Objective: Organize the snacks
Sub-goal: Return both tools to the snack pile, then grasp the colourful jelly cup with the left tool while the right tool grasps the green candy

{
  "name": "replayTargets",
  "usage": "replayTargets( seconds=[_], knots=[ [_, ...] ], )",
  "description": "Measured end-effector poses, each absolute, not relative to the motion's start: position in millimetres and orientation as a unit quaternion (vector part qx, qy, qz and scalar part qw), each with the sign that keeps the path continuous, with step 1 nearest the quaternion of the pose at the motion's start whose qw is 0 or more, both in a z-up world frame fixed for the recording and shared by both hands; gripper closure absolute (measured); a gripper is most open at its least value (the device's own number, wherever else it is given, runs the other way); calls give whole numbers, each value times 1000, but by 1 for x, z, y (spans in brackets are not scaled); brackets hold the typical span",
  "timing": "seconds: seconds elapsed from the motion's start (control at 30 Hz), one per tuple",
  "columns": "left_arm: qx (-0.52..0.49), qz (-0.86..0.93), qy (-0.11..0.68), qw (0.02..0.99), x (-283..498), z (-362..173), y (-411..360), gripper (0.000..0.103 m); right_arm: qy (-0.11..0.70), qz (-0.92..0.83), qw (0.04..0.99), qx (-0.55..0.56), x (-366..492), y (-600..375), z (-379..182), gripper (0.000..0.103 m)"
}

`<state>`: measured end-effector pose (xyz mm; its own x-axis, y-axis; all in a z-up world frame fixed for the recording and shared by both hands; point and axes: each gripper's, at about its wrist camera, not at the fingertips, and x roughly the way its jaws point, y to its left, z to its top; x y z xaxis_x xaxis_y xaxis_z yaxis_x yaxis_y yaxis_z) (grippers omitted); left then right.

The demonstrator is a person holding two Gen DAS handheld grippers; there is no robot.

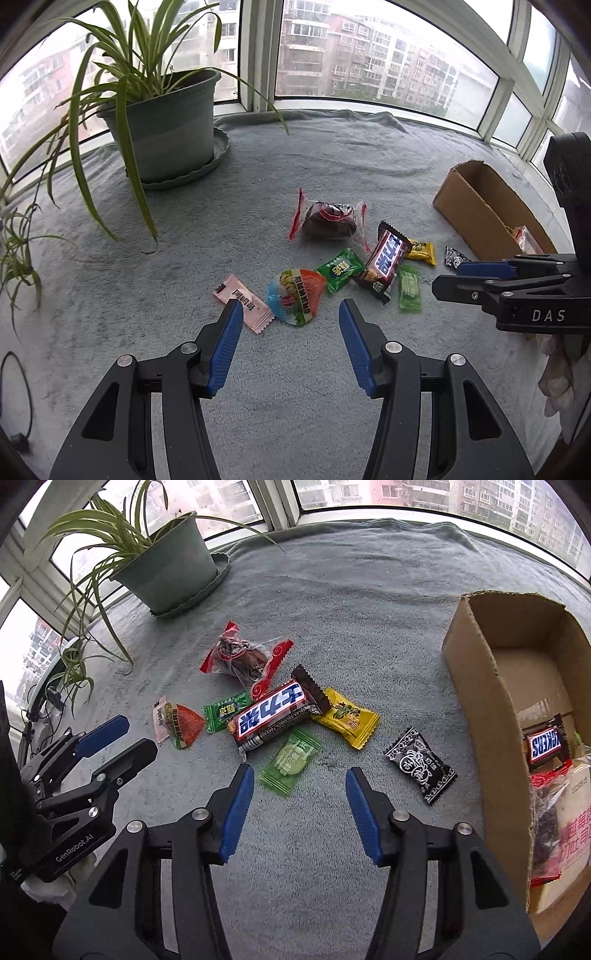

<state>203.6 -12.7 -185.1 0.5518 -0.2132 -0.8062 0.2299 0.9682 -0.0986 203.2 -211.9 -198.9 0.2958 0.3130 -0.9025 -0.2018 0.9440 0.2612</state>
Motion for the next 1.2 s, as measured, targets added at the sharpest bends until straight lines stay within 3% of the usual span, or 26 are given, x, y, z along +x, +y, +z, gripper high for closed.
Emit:
replayTargets(
  seconds=[0.63, 0.8, 0.87, 1.2],
  knots=[
    [53, -133, 463, 875, 233, -211, -32, 50, 571, 139, 808, -46, 210, -177, -216, 54],
    [54, -129, 464, 875, 235, -216, -32, 51, 565, 143, 808, -90, 210, -169, -215, 77],
    [51, -128, 467, 873, 236, -220, -31, 63, 565, 146, 807, -94, 210, -169, -215, 85],
    [37, -133, 458, 878, 233, -221, -21, 73, 567, 155, 806, -73, 210, -179, -213, 95]
  ],
)
